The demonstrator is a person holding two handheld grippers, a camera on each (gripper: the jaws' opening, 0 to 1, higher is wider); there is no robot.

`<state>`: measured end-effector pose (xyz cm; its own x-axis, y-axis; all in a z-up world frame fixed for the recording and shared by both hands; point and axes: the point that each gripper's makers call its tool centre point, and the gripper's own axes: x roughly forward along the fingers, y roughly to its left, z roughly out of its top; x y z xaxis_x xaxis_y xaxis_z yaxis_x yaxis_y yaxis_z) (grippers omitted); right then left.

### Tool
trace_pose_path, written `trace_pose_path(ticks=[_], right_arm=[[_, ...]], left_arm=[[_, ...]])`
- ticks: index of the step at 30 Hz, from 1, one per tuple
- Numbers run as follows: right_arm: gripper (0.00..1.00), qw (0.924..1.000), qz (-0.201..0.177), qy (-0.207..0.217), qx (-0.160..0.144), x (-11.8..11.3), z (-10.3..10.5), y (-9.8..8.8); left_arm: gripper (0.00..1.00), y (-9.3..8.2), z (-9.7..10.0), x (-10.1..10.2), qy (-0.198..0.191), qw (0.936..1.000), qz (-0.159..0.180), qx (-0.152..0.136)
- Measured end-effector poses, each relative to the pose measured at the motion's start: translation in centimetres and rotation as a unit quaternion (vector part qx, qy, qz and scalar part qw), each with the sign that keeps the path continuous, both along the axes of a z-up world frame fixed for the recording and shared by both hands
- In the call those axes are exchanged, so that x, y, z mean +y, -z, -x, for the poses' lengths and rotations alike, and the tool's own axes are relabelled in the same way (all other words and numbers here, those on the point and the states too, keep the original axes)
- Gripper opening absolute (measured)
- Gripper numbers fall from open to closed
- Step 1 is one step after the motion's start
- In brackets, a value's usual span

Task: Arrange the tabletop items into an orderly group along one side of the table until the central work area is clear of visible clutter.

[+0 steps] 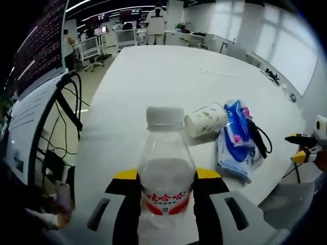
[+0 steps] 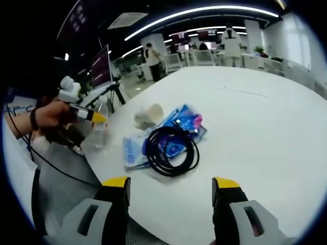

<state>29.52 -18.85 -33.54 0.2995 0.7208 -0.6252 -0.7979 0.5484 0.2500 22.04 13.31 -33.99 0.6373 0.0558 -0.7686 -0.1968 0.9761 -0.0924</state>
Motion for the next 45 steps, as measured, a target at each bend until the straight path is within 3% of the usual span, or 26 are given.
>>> trace_pose_path(ticks=[11,16,21,35,45], right_arm=[[0.66,1.0,-0.006,0.002,0.002,0.4,0.2,0.2],[0.66,1.0,-0.001,0.0,0.005,0.2,0.6,0.3],[0.65,1.0,0.001,0.002,0.007,0.0,0.6,0.4],[0.65,0.9999,0.008,-0.007,0.005,0.9,0.0,0.2],[0.65,0.9999,0.009,-0.008,0.004,1.2,0.3,0.2]], left_arm=[[0.39,-1.2,0.0,0.8,0.022,0.9993,-0.024,-0.018],[0.39,-0.9,0.6,0.3,0.032,0.9987,-0.027,-0.028],[0.39,-0.8,1.0,-0.2,0.044,0.9969,-0.053,-0.038],[0.39,-1.0,1.1,0.0,0.026,0.9949,-0.063,-0.074],[0.39,-0.7,0.8,-0.4,0.006,0.9953,-0.042,-0.087]])
